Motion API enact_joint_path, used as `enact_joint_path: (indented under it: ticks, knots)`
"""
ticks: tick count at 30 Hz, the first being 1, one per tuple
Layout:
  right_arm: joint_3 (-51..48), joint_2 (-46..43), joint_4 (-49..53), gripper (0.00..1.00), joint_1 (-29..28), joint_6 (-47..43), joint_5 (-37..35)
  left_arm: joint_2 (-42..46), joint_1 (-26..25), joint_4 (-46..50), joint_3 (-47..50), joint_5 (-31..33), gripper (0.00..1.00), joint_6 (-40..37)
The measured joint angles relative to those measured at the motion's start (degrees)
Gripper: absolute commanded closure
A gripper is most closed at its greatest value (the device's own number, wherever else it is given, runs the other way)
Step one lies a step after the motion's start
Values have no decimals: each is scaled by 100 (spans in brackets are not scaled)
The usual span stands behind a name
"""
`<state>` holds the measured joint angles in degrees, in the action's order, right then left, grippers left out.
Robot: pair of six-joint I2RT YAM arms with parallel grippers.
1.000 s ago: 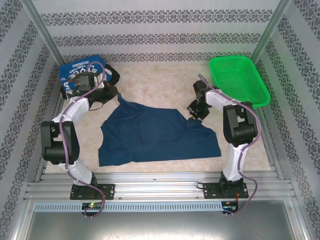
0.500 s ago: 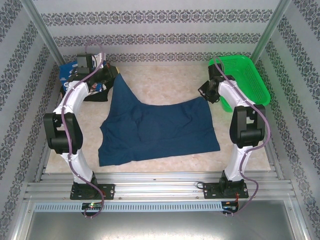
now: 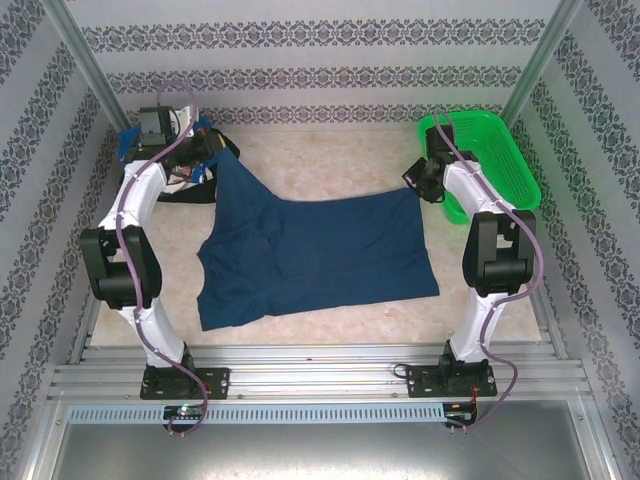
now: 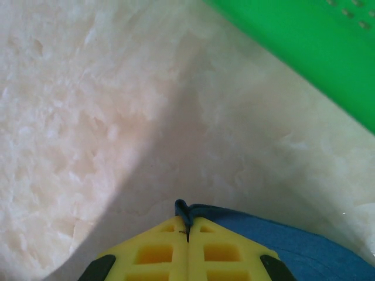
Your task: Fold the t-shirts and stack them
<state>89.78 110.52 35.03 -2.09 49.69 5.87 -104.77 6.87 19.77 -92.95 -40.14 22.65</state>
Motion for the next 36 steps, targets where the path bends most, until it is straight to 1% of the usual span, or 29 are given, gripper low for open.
enact_joint_path:
  ticks: [7,11,17,24,31,36]
  knots:
    - [-496,-531,-125,100,9,-184,151,907,0,-227,839,-212,100,55]
    - [-918,-887,-155,100,9,-278,221,1591,0,-389,1694,-352,100,203]
    - [-1576,-1388,-140,100,9,-413,295,2544,0,-363,2905,-374,100,332]
    - [-2188,-1762,-140,100,11,-570,350,3484,0,-295,4127,-234,100,527]
    - [-2671,-2063,-66,100,13,-647,363,4295,-33,-136,4857,-90,100,831]
    - [-2986,-2312,46,100,87,-643,302,5029,-79,251,5309,337,100,1040]
